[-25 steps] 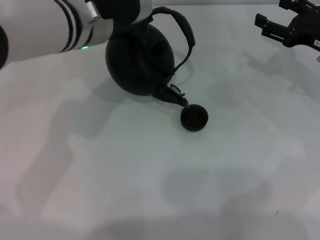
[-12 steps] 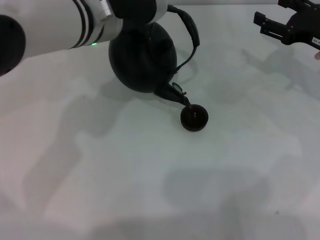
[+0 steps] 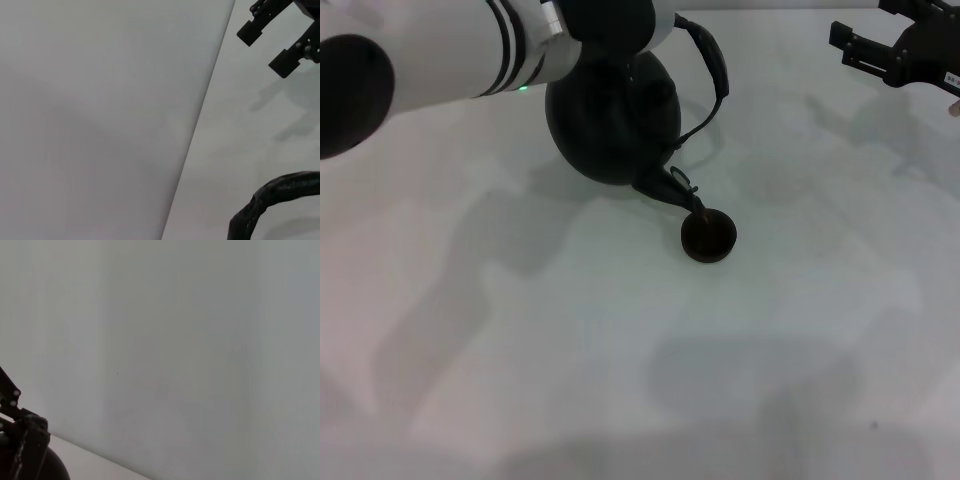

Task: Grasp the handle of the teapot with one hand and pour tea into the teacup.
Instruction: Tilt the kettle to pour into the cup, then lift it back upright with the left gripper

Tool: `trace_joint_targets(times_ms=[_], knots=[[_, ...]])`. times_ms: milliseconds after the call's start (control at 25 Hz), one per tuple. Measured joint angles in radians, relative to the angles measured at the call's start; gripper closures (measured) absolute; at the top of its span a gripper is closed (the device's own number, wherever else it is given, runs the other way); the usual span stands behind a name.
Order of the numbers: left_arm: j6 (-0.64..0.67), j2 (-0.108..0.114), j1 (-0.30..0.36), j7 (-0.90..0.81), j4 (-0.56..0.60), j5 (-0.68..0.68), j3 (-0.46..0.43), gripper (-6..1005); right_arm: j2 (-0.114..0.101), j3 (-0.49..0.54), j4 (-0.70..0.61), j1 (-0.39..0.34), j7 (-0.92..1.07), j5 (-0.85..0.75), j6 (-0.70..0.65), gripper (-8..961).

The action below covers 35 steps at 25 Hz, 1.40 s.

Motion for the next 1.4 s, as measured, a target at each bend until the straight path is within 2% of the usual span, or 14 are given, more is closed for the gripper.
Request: trace_joint_targets(times_ms=[960, 1280, 1400], knots=[[-0.001, 0.001, -0.009, -0.036, -0.005, 0.005, 0.007, 907, -0.002, 0.0, 0.016, -0.003, -0.01, 0.0, -0.011, 96], [0.008, 0.005, 0.003, -0.018, -0.005, -0.055, -0.049, 907, -0.002, 0.0, 0.016, -0.003, -0.01, 0.0, -0.014, 96], [0.009, 0.005, 0.017, 0.02, -0.006, -0.118, -0.085, 906, -0.001, 0.0, 0.017, 0.0, -0.01, 0.0, -0.022, 96]])
